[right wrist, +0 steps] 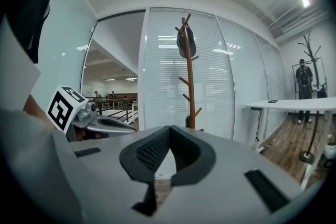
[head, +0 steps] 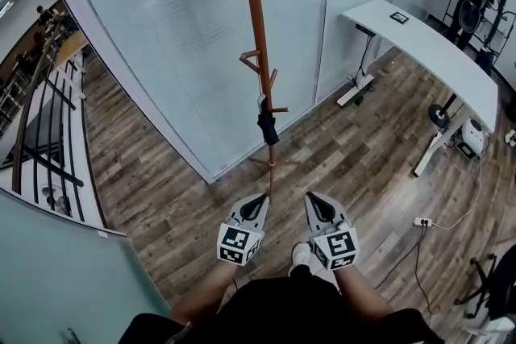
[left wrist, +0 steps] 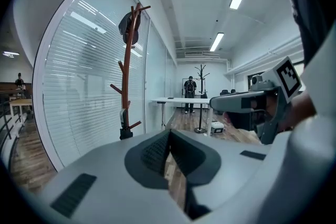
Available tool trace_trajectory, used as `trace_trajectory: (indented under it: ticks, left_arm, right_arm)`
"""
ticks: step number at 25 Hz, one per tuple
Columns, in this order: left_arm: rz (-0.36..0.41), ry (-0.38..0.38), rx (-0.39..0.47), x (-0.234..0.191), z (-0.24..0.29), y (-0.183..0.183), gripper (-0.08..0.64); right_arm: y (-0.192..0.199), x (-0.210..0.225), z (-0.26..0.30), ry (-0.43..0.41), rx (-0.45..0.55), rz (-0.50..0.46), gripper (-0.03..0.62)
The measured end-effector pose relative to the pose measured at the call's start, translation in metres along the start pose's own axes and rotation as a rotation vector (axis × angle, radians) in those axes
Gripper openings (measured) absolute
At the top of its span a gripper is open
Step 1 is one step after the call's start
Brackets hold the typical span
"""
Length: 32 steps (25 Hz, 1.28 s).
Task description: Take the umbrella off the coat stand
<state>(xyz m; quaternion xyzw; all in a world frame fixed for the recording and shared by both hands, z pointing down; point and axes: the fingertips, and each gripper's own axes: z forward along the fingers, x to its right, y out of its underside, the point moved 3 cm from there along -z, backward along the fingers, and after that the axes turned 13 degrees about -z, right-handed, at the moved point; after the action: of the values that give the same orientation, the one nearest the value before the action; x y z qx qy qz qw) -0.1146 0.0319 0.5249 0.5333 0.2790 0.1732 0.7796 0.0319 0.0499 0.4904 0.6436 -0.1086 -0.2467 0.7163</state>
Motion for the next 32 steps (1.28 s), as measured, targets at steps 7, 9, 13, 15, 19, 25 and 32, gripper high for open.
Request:
trace_trajectory:
  ticks: [7, 9, 13, 15, 19, 25, 32]
  left_arm:
    - [-0.050, -0.078, -0.005, -0.023, 0.048, -0.003, 0.012]
    - [-0.068, -0.092, -0.010, -0.026, 0.063, -0.002, 0.012]
    - [-0.053, -0.121, -0.008, -0.028, 0.087, -0.005, 0.012]
    - [-0.050, -0.135, -0.005, -0.028, 0.095, -0.006, 0.012]
    - [-0.056, -0.148, -0.012, -0.031, 0.103, -0.001, 0.012]
    - [-0.111, -0.135, 0.004, -0.046, 0.109, 0.001, 0.012]
    - [-0.124, -0.175, 0.005, -0.077, 0.129, -0.003, 0.012]
  right_arm:
    - [0.023, 0.047, 0.033, -0.059, -0.025, -0.001, 0.006]
    - [0.025, 0.059, 0.041, -0.085, -0.028, -0.011, 0.006]
    - [0.027, 0.079, 0.056, -0.134, -0.003, -0.039, 0.006]
    - [0.030, 0.086, 0.062, -0.151, -0.007, -0.042, 0.006]
    - [0.036, 0.092, 0.073, -0.167, -0.010, -0.032, 0.006]
    - [0.041, 0.093, 0.097, -0.178, -0.013, -0.039, 0.006]
    - [0.048, 0.102, 0.138, -0.205, -0.019, -0.038, 0.007]
